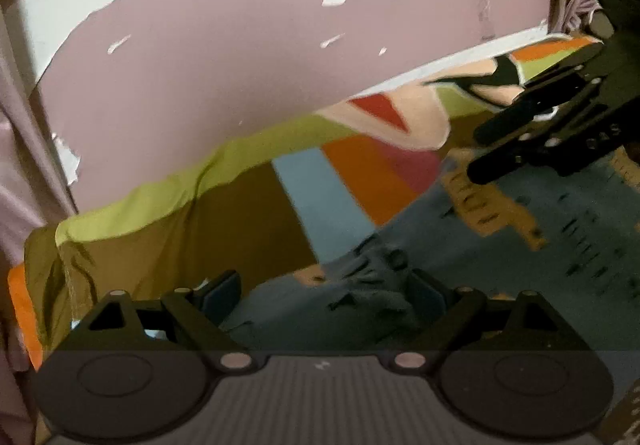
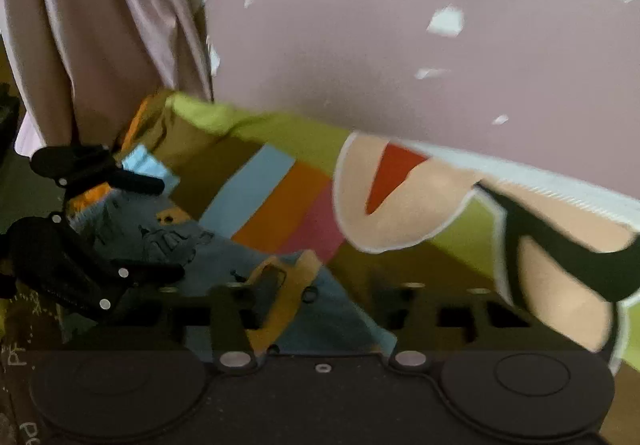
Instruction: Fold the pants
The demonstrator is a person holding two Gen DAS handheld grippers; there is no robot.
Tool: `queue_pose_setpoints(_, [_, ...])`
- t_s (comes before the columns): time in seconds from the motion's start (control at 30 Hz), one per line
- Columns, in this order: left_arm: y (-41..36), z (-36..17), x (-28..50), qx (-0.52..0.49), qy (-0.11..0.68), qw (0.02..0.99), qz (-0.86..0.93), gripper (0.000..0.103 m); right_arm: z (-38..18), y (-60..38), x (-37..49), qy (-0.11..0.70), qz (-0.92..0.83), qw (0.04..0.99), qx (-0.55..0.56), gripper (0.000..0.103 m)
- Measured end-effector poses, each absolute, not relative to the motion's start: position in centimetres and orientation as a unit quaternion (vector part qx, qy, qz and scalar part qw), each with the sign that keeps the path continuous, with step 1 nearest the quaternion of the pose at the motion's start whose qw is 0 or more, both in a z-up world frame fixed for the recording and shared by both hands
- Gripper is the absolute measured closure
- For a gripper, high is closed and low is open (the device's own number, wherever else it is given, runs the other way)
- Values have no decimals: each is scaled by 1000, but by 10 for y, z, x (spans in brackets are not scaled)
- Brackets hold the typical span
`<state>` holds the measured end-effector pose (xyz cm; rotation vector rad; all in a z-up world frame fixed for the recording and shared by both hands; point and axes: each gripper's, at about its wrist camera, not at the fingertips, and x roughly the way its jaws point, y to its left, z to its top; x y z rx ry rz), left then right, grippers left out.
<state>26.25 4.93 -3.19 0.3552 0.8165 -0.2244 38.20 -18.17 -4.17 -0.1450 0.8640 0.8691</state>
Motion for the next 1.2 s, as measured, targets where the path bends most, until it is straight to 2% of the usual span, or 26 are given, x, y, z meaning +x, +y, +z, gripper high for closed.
queue_pose_setpoints(0.03, [51,-36,263,171,396,896,-103,12,-45,-177,382,404,409,814,-81,88])
queue_pose_setpoints(0.07, [55,-38,262,166,396,897,-100,14,-46,-176,380,399,410,816,-88,95])
queue_pose_setpoints(0.27, [62,-40,260,158,399,899,-89,14,-34,-181,379,365,386,842,-92,98])
queue_pose_setpoints(0.3, [62,-41,260,159,399,899,-86,13,-40,-178,381,376,384,838,-99,96])
queue_pose_setpoints(0.33, [62,-41,260,157,401,899,-81,12,-46,-176,381,389,377,833,-114,90])
queue_pose_setpoints(0.37, [63,-40,261,152,404,899,-76,12,-48,-175,379,385,366,838,-124,77])
queue_pose_setpoints(0.5, [55,-24,252,150,390,907,-60,13,-26,-201,361,356,325,871,-94,57])
queue_pose_setpoints(0.53, [48,-20,247,162,380,909,-59,13,-20,-209,352,349,315,877,-93,42])
queue_pose_setpoints(0.57, [41,-16,242,171,371,910,-62,11,-13,-223,339,336,301,888,-93,31])
queue_pose_setpoints(0.63, [24,-12,231,181,359,912,-75,8,-4,-250,315,327,281,897,-96,28])
queue_pose_setpoints(0.87, [-31,-30,198,184,364,907,-107,8,-17,-329,226,362,183,910,-90,26])
queue_pose_setpoints(1.0, [-42,-53,183,192,373,904,-79,5,-43,-367,202,406,116,905,-51,24])
queue_pose_setpoints(1.1, [-39,-49,184,178,387,902,-64,2,-47,-398,187,405,86,910,2,22])
queue_pose_setpoints(1.2, [-49,-33,194,182,403,895,-67,2,-33,-422,172,382,52,922,40,11])
